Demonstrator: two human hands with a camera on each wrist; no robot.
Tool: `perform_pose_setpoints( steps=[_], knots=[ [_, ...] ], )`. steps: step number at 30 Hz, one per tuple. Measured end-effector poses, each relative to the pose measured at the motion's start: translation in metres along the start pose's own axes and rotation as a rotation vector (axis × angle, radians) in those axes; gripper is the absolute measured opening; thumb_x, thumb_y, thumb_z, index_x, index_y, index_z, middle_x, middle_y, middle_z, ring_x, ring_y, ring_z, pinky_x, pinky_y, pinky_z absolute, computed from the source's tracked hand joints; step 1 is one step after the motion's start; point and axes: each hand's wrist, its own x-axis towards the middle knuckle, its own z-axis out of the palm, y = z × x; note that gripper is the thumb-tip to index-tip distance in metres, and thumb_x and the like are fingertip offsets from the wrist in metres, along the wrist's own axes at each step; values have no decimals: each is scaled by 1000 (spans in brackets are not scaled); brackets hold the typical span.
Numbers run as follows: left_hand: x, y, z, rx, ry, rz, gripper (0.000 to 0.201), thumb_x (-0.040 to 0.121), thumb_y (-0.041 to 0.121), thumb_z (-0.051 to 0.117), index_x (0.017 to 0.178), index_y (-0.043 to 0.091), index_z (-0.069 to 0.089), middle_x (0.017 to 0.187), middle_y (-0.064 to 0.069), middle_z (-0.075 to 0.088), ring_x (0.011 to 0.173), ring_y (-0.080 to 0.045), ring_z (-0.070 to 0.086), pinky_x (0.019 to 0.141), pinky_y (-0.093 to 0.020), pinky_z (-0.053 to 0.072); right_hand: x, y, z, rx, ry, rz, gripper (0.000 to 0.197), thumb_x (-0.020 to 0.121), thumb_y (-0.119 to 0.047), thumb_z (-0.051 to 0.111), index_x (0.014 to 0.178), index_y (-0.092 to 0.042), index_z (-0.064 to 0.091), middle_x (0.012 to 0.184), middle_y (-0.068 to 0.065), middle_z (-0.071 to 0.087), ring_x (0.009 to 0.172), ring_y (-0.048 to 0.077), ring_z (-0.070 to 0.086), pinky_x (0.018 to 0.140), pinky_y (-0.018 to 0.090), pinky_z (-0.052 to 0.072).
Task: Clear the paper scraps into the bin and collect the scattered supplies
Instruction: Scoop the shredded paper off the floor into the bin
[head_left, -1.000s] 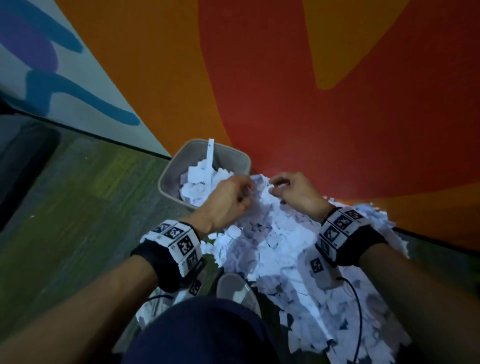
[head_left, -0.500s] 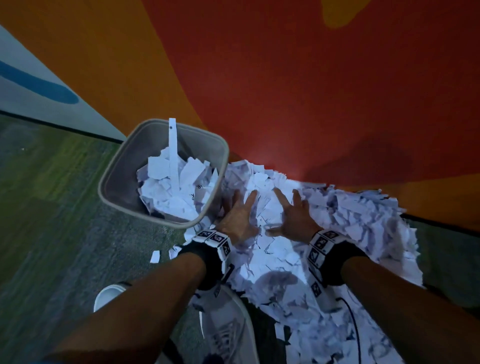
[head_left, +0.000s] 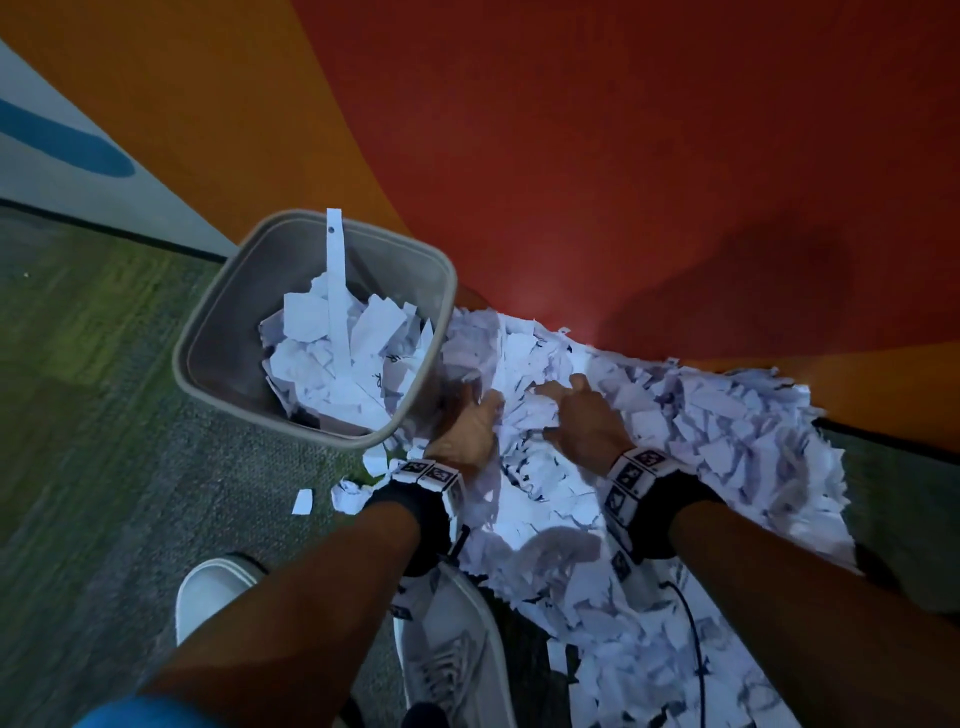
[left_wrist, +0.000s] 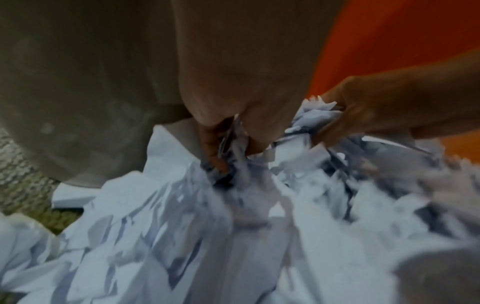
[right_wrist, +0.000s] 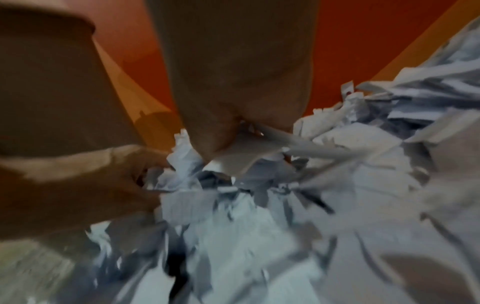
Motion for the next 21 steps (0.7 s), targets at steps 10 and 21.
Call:
perform_pose_setpoints(
  steps=[10,21],
  knots=[
    [-63,66,-78,68,-89,393,21,88,-2,50,99,16,54,91,-1,59,81,-18,57,71,-21,50,-53,3,-92,356,194,-154,13,84,-25,68,94,-18,72,86,3,72,80,21,66,68,32,47],
    [-147,111,-183,67,6,568,31,84,-1,57,112,12,58,101,-8,59,87,-23,55,67,-26,36,-135,-39,-176,433,244,-155,15,85,-25,68,72,-21,61,54,-8,55,42,3,43,48,22,36]
  ],
)
